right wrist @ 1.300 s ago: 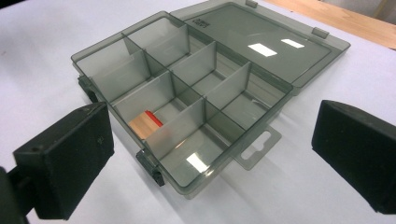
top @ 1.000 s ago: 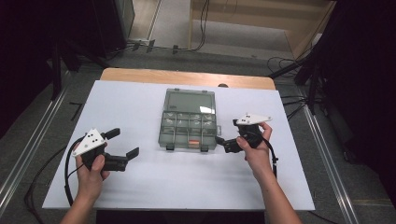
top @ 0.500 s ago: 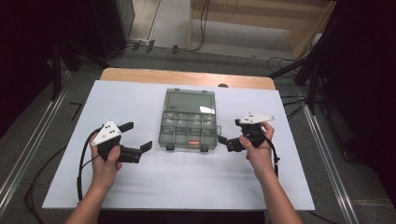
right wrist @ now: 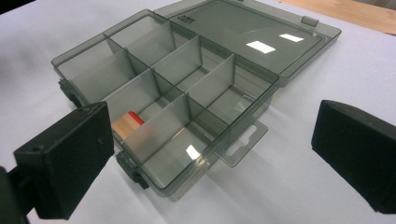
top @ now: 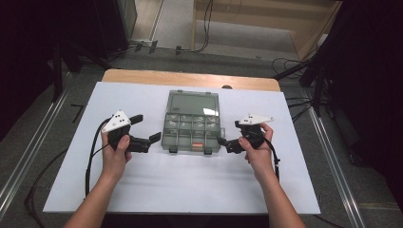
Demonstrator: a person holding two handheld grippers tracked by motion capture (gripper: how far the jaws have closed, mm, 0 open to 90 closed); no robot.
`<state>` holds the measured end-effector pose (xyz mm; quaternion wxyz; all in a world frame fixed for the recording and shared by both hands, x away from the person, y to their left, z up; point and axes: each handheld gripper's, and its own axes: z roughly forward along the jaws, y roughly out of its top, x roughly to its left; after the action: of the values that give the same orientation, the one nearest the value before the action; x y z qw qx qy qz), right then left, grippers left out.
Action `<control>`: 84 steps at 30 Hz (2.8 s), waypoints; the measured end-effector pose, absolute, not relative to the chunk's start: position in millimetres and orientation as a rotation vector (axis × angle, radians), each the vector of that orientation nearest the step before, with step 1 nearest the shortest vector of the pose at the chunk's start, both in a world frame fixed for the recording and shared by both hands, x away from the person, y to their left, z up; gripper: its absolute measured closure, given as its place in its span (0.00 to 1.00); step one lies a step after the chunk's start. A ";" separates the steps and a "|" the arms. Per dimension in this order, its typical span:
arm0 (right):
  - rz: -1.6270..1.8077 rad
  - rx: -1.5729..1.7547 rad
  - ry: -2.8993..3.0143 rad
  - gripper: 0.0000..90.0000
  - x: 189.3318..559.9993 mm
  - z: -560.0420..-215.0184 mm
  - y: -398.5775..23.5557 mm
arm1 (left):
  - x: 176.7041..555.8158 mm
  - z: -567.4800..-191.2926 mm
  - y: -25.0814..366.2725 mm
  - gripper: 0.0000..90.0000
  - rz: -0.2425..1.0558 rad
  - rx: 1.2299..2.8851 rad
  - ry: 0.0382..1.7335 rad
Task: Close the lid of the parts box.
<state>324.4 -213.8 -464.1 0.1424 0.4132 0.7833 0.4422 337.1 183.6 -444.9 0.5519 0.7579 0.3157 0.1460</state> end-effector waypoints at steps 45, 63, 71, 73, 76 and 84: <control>1.342 1.288 2.244 0.00 380.7 -456.7 -210.3 | 411.9 -445.5 139.8 0.01 0.282 1.814 0.821; 1.334 1.333 2.262 0.00 412.5 -458.5 -203.6 | 444.9 -450.9 132.7 0.07 0.270 1.839 0.897; 1.366 1.384 2.275 0.00 426.9 -460.8 -200.0 | 460.3 -454.6 129.5 0.07 0.241 1.846 0.935; 1.377 1.402 2.270 0.00 430.2 -462.5 -200.4 | 463.1 -456.9 129.2 0.07 0.235 1.838 0.950; 1.374 1.431 2.273 0.00 435.2 -465.9 -200.7 | 467.0 -460.7 127.1 0.07 0.225 1.846 0.965; 1.352 1.478 2.286 0.00 448.6 -475.1 -201.5 | 481.3 -473.1 129.5 0.07 0.176 1.853 1.035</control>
<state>448.6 -201.5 -475.1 0.0511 0.4856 0.7511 0.4444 481.3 129.5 -473.1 0.4848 0.7610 0.4250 0.0721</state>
